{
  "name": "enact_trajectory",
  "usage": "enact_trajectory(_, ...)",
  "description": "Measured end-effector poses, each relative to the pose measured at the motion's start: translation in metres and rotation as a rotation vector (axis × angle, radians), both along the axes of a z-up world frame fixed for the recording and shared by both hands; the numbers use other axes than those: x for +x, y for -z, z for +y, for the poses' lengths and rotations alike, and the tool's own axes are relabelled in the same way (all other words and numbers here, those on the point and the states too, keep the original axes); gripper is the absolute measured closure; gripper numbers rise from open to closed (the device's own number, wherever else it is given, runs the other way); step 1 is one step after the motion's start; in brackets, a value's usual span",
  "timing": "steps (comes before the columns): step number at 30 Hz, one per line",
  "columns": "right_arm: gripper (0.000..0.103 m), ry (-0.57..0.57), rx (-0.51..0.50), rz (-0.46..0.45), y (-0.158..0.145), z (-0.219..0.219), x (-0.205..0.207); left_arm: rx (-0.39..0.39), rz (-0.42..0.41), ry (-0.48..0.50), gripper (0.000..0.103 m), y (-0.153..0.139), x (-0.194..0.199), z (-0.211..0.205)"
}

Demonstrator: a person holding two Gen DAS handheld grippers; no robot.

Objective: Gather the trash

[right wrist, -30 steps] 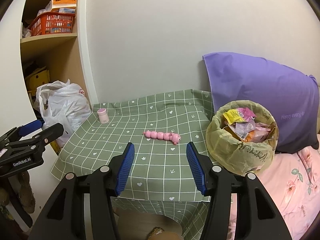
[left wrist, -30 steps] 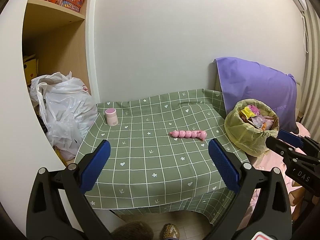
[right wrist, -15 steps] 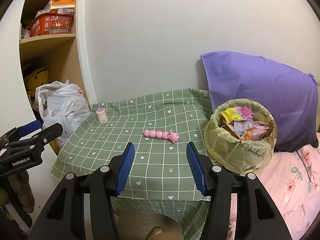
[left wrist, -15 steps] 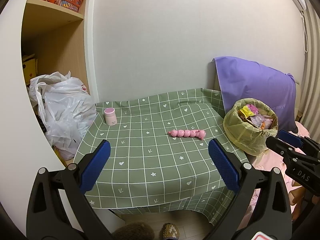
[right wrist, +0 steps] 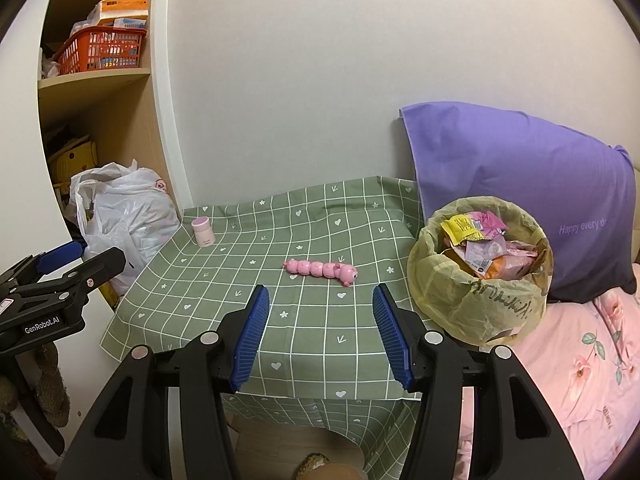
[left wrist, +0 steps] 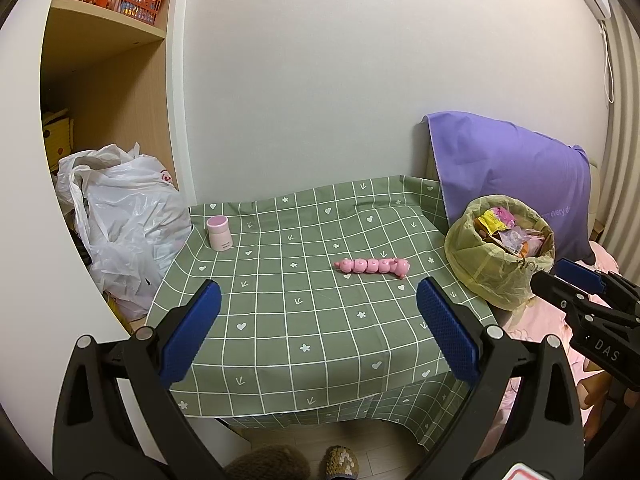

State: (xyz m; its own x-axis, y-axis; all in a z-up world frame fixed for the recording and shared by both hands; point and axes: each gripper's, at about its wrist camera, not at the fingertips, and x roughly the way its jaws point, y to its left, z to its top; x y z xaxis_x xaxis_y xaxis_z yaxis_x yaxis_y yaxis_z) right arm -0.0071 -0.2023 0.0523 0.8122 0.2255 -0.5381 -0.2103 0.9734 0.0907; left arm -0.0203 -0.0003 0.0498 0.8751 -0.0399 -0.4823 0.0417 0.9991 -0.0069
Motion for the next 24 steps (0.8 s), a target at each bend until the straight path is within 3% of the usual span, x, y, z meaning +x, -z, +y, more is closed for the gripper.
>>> enact_trajectory(24,0.052,0.006,-0.003,-0.003,-0.0004,0.0002,-0.0012,-0.003,0.007,0.002,0.009,0.0008,0.0007,-0.0021)
